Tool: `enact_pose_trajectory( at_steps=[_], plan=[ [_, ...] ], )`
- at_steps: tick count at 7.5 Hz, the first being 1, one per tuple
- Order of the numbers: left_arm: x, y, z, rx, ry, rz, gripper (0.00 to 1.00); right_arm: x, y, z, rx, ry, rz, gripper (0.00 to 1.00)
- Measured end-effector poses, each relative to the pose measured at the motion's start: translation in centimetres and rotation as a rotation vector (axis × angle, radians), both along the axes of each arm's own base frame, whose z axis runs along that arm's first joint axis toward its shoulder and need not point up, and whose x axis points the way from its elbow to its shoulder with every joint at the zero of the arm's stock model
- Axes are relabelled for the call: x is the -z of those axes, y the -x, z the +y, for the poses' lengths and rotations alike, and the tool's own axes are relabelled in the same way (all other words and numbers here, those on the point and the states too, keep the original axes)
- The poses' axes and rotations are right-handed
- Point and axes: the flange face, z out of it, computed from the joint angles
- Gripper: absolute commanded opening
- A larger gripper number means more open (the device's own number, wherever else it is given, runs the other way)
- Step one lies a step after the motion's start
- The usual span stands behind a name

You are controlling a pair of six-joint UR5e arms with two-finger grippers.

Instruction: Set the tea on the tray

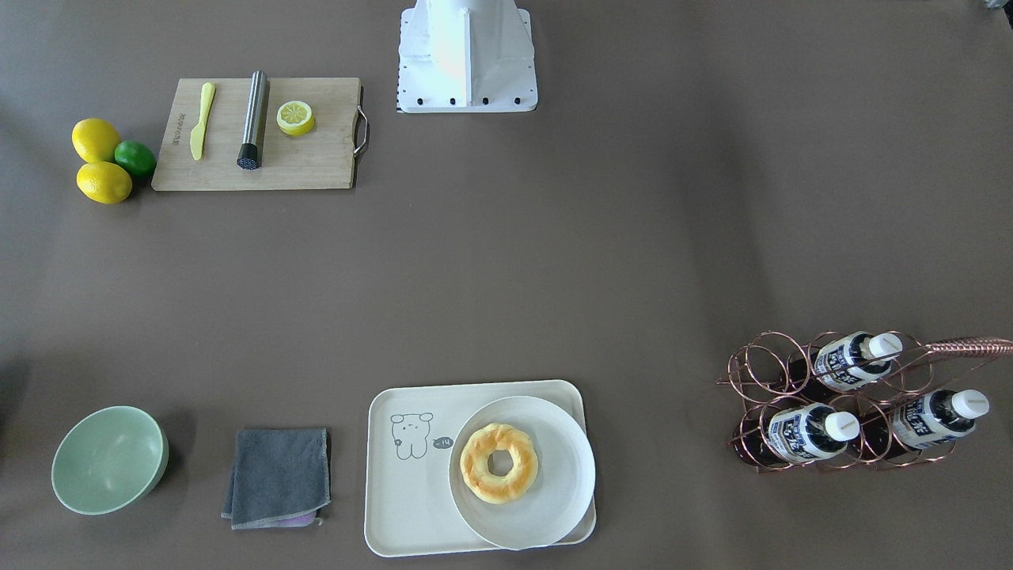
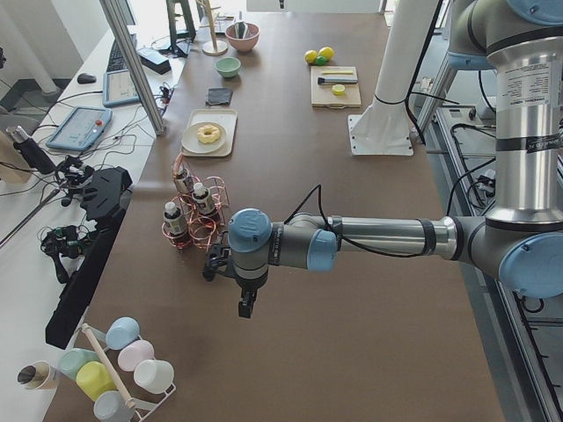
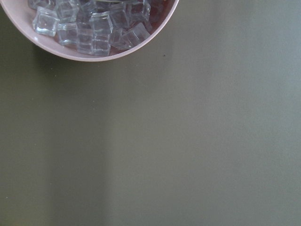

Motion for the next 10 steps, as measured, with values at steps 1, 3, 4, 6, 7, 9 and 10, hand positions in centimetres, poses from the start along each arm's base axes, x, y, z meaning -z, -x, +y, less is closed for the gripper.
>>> enact_pose_trajectory(
  at_steps=[1, 3, 4, 6, 7, 9, 10],
  plan=[
    [0.0, 0.0, 0.0, 0.0, 0.001, -0.001, 0.99, 0.0, 0.0, 0.0, 0.0, 0.0, 0.0, 1.0],
    [-0.1, 0.0, 0.0, 0.0, 0.001, -0.003, 0.99, -0.1, 0.0, 0.1, -0.001, 0.003, 0.001, 1.0],
    [-0.1, 0.0, 0.0, 0.0, 0.002, -0.003, 0.99, -0.1, 0.0, 0.1, -0.002, 0.004, 0.001, 1.0],
    [-0.1, 0.0, 0.0, 0.0, 0.002, -0.003, 0.99, 0.0, 0.0, 0.0, -0.002, 0.003, 0.0, 1.0],
    [0.0, 0.0, -0.1, 0.001, 0.0, -0.003, 0.99, 0.0, 0.0, 0.0, -0.001, 0.001, 0.002, 1.0],
    [0.5, 0.1, -0.4, 0.002, -0.013, -0.002, 0.99, -0.1, 0.0, 0.2, 0.001, 0.002, 0.006, 1.0],
    [1.0, 0.1, -0.8, 0.003, -0.036, -0.002, 0.99, -0.1, 0.0, 0.0, -0.001, 0.003, 0.007, 1.0]
  ],
)
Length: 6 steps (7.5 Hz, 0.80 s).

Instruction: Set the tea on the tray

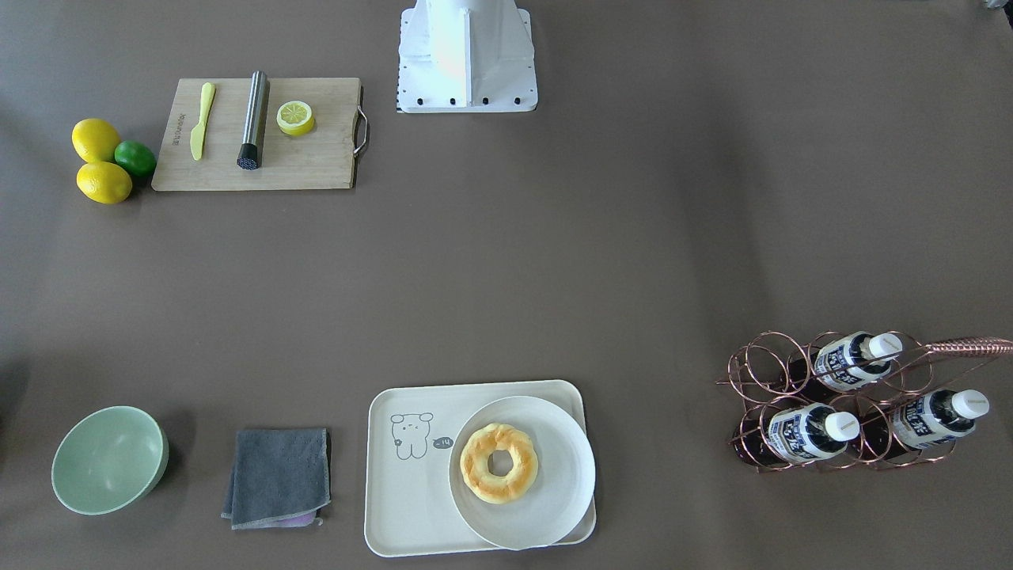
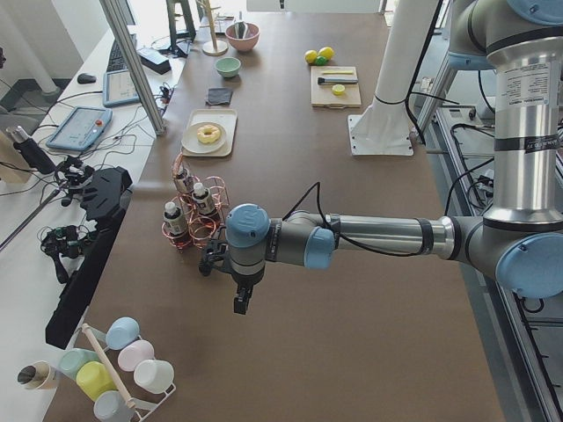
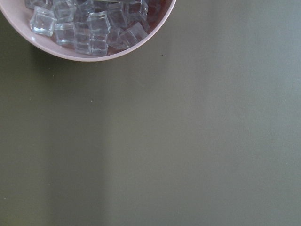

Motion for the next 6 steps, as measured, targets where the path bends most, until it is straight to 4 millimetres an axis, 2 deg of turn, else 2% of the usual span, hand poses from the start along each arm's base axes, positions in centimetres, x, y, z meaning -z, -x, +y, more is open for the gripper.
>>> enact_pose_trajectory(
  at_steps=[2, 6],
  plan=[
    [0.8, 0.0, -0.5, 0.0, -0.065, 0.0, 0.99, 0.8, 0.0, -0.5, -0.003, -0.021, -0.004, 1.0],
    [-0.1, -0.1, -2.8, 0.049, -0.049, -0.002, 0.99, 0.3, 0.8, -0.5, -0.006, -0.11, -0.123, 1.0]
  ],
)
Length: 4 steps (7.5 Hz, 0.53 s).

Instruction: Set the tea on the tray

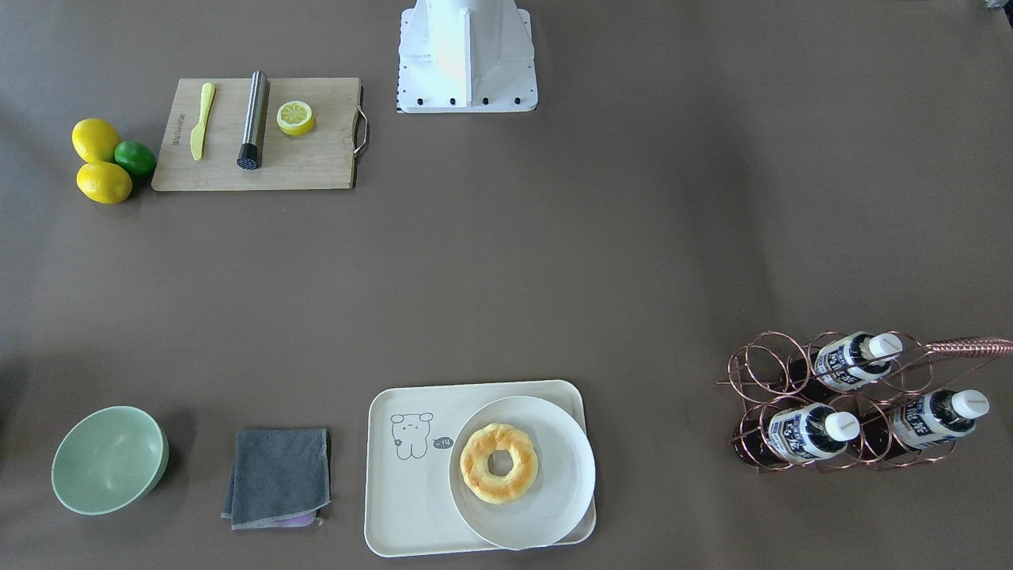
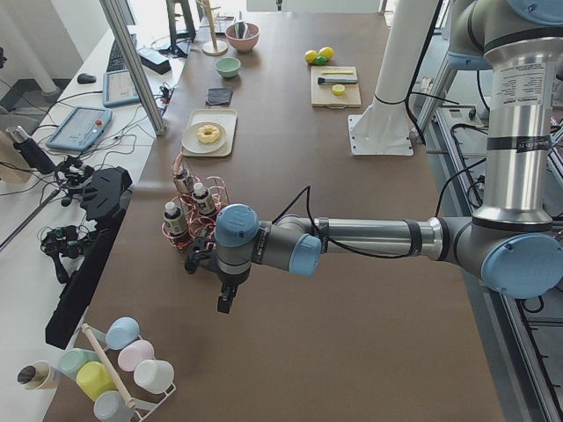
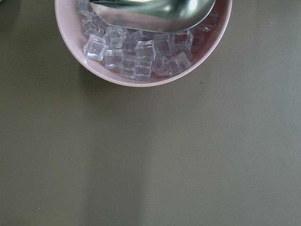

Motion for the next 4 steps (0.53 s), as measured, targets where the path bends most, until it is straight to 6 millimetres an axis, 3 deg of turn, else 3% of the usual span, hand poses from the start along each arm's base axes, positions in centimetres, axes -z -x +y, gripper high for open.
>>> enact_pose_trajectory(
  at_steps=[2, 4],
  plan=[
    [0.3, 0.0, -0.4, 0.011, -0.032, 0.002, 0.99, 0.5, 0.1, 0.0, 0.003, -0.024, -0.02, 0.99],
    [2.4, 0.0, -0.9, 0.021, -0.163, 0.009, 0.98, 2.6, 0.0, -1.0, -0.035, -0.103, -0.017, 1.0]
  ],
)
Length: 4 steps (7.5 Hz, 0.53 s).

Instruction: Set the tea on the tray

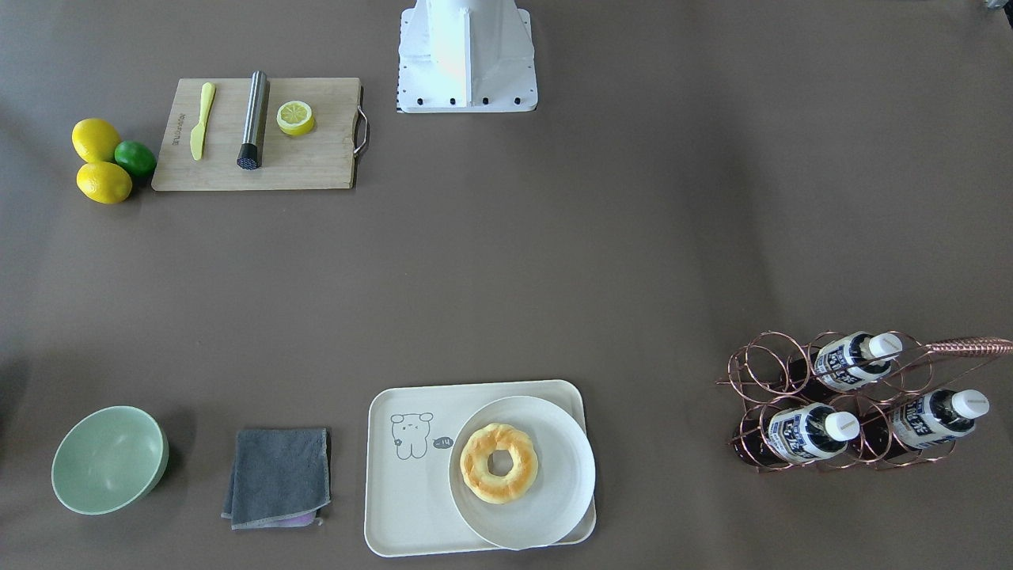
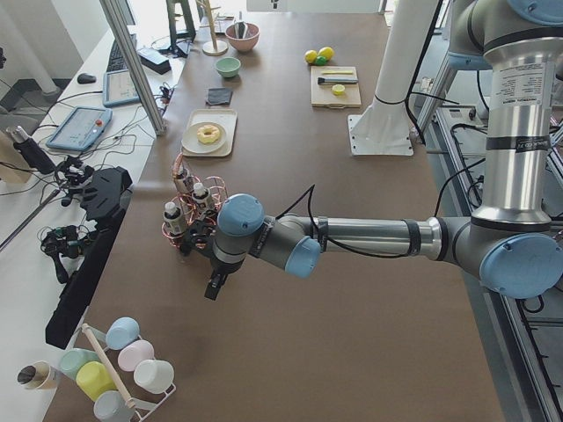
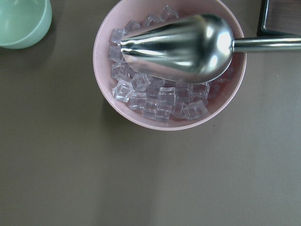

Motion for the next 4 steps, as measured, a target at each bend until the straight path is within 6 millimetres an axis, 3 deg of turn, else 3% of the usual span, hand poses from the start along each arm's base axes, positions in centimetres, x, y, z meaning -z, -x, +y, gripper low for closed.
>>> enact_pose_trajectory(
  at_steps=[2, 4],
  plan=[
    [3.4, -0.4, -0.7, 0.033, -0.102, 0.025, 0.99, 1.8, 0.1, -0.6, -0.06, -0.065, -0.014, 1.0],
    [6.8, -2.2, -0.3, 0.128, -0.123, 0.115, 0.98, 2.7, 0.8, -0.9, -0.084, -0.071, -0.034, 1.0]
  ],
)
